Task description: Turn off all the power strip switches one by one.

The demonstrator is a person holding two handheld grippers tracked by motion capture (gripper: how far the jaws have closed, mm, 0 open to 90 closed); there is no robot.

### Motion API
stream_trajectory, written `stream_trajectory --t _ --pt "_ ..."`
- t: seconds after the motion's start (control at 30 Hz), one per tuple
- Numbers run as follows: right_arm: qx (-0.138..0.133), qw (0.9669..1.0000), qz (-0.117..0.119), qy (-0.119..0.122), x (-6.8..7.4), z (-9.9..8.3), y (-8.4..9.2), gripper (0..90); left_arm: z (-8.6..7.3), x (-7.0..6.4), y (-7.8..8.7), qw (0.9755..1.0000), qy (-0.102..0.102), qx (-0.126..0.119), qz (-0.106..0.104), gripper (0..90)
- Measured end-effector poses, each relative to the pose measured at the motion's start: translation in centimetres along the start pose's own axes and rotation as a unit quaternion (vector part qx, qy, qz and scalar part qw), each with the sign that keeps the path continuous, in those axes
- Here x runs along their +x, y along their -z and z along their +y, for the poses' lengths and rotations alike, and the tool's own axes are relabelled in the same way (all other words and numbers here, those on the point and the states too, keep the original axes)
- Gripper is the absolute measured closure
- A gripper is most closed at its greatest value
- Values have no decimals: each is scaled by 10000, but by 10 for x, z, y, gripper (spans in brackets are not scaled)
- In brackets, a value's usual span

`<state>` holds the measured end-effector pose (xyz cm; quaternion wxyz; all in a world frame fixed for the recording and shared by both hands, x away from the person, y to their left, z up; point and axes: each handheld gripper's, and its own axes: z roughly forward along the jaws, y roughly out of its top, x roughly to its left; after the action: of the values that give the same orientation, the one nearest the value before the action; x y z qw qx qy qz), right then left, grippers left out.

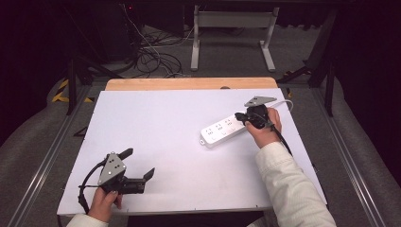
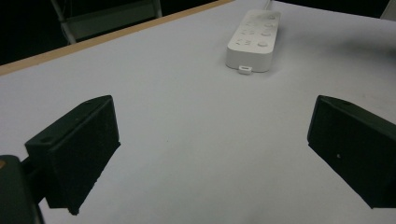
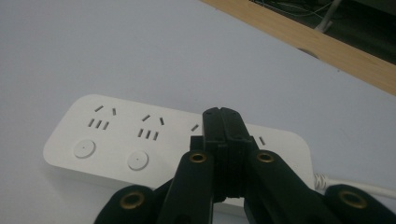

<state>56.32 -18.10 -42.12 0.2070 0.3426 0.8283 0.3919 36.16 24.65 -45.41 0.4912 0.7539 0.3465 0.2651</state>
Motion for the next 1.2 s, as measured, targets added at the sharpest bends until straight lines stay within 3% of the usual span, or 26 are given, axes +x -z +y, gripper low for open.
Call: stream_trajectory --t 0.27,0.5,0.67,1.2 --pt "-6 10000 -35 -5 -5 -1 -1 900 0 1 0 10000 1 16 -10 28" --pt "227 9994 -241 117 -22 -10 -7 900 0 1 -1 10000 5 17 -13 28" --pt "341 9992 -198 51 -29 -16 -10 900 0 1 -1 10000 -2 18 -11 28" --pt "654 9978 -70 -32 -26 -19 -20 900 0 1 -1 10000 -33 28 -6 28"
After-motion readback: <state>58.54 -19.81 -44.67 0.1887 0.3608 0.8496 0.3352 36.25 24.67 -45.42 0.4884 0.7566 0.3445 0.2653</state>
